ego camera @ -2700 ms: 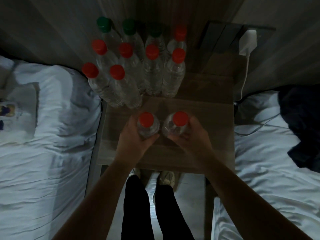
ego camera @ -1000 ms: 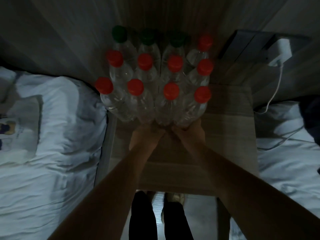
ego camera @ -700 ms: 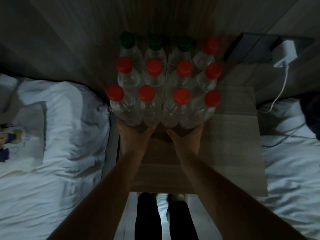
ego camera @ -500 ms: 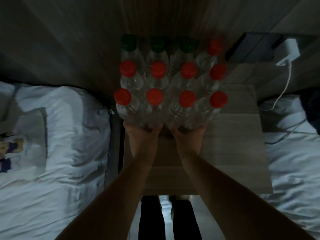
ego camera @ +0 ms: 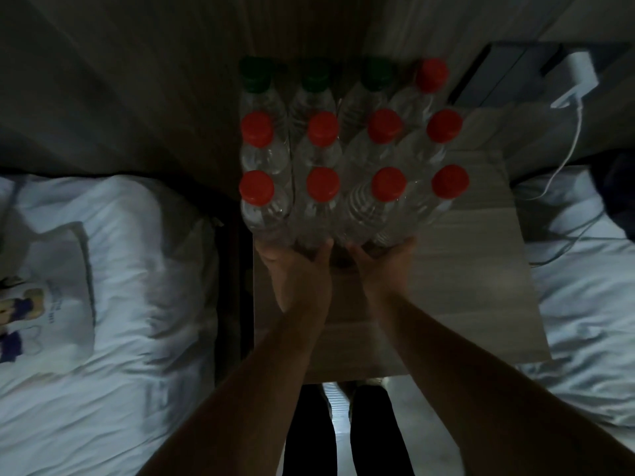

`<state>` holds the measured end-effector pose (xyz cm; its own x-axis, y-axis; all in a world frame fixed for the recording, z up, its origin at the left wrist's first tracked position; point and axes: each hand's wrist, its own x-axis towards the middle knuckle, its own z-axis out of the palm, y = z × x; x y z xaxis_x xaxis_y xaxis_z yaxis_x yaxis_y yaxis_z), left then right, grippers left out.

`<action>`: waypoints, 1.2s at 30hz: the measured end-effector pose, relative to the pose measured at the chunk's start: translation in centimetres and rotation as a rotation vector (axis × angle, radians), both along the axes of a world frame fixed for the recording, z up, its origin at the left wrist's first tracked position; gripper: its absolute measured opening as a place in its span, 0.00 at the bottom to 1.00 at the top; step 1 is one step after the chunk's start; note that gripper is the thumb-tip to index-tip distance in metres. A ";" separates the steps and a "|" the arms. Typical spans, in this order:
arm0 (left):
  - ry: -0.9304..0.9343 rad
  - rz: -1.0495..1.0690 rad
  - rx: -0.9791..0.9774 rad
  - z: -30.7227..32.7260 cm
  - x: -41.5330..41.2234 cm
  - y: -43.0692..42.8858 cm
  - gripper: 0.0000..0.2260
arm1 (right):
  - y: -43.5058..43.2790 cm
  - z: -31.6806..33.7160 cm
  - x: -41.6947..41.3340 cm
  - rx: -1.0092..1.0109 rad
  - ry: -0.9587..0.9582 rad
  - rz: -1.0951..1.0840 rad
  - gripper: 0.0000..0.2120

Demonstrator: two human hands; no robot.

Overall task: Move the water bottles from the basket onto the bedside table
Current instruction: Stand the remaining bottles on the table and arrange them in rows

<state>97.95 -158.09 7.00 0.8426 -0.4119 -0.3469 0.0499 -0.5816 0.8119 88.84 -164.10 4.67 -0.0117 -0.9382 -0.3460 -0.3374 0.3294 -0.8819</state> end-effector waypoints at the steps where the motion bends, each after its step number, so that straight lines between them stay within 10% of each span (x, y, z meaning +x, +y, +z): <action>1: -0.001 0.003 -0.007 0.1 0.0 0.1 0.44 | 0.0 0.1 0.0 -0.008 -0.003 0.002 0.44; 8: -0.019 -0.104 -0.088 -0.6 1.8 1.0 0.43 | -0.4 0.1 -1.1 -0.021 -0.035 0.045 0.45; 14: 0.061 -0.260 -0.130 -0.9 7.0 2.6 0.45 | -4.5 2.6 -4.3 -0.132 -0.036 0.374 0.23; 22: 0.207 -0.380 -0.004 -2.1 8.3 0.6 0.17 | -6.5 1.4 -4.8 0.021 -0.036 0.491 0.31; 31: 0.228 -0.292 0.148 -1.8 9.1 0.9 0.49 | -6.2 1.3 -4.5 -0.010 -0.017 0.481 0.25; 36: 0.158 -0.346 0.328 -4.4 9.0 3.8 0.60 | -4.8 -2.7 -6.6 0.115 0.248 0.442 0.54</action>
